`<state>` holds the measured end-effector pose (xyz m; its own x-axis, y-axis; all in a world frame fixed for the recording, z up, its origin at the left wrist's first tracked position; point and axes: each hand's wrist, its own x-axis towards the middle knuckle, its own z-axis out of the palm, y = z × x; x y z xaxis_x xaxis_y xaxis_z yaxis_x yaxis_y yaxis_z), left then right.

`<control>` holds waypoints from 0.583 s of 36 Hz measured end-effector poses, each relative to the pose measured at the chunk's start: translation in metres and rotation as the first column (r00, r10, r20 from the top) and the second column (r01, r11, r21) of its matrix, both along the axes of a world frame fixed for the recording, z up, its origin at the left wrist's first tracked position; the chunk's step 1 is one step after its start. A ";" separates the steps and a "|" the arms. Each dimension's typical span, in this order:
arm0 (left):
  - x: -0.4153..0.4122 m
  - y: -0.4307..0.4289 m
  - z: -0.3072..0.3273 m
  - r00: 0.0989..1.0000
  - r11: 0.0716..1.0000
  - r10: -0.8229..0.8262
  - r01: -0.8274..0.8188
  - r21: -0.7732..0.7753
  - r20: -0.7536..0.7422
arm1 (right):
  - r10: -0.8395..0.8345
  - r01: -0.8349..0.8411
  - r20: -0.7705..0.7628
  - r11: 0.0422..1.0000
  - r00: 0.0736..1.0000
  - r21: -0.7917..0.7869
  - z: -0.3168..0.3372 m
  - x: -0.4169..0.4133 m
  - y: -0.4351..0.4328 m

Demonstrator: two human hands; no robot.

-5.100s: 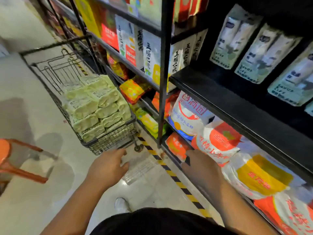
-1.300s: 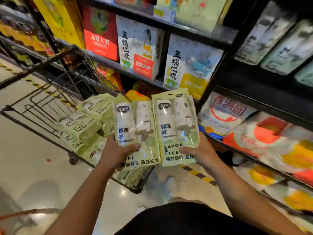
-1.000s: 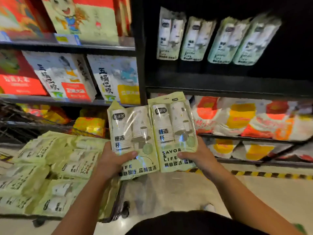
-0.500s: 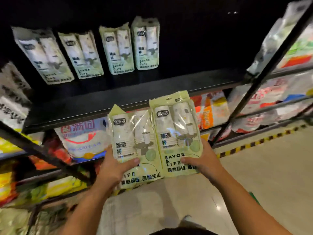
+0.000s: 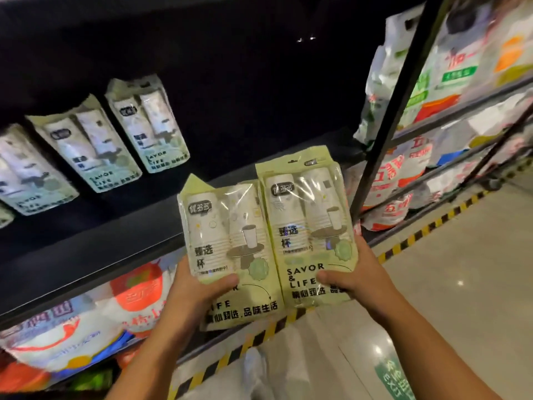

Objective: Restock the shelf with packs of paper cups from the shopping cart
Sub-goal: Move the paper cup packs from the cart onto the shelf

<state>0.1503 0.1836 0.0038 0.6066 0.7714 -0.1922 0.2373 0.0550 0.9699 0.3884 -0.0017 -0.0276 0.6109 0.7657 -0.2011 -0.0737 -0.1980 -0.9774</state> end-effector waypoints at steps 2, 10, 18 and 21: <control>0.014 0.018 0.002 1.000 1.000 -0.011 0.011 0.021 0.001 | -0.003 0.003 0.005 1.000 1.000 0.014 0.002 0.012 0.012; 0.072 0.087 0.006 0.998 1.000 0.015 -0.016 0.009 0.064 | -0.038 0.036 0.099 0.999 0.994 0.024 0.022 0.065 0.080; 0.131 0.157 0.013 0.995 0.999 -0.001 -0.004 0.049 0.104 | -0.046 0.047 0.188 0.999 0.981 -0.001 0.029 0.117 0.150; 0.150 0.181 0.012 0.999 0.999 -0.021 0.019 0.047 0.046 | -0.080 0.083 0.209 0.997 0.975 -0.005 0.024 0.132 0.168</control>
<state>0.2998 0.3643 0.0154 0.6298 0.7661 -0.1279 0.1923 0.0057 0.9813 0.5207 0.1668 -0.0039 0.7005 0.7099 -0.0731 0.1147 -0.2131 -0.9703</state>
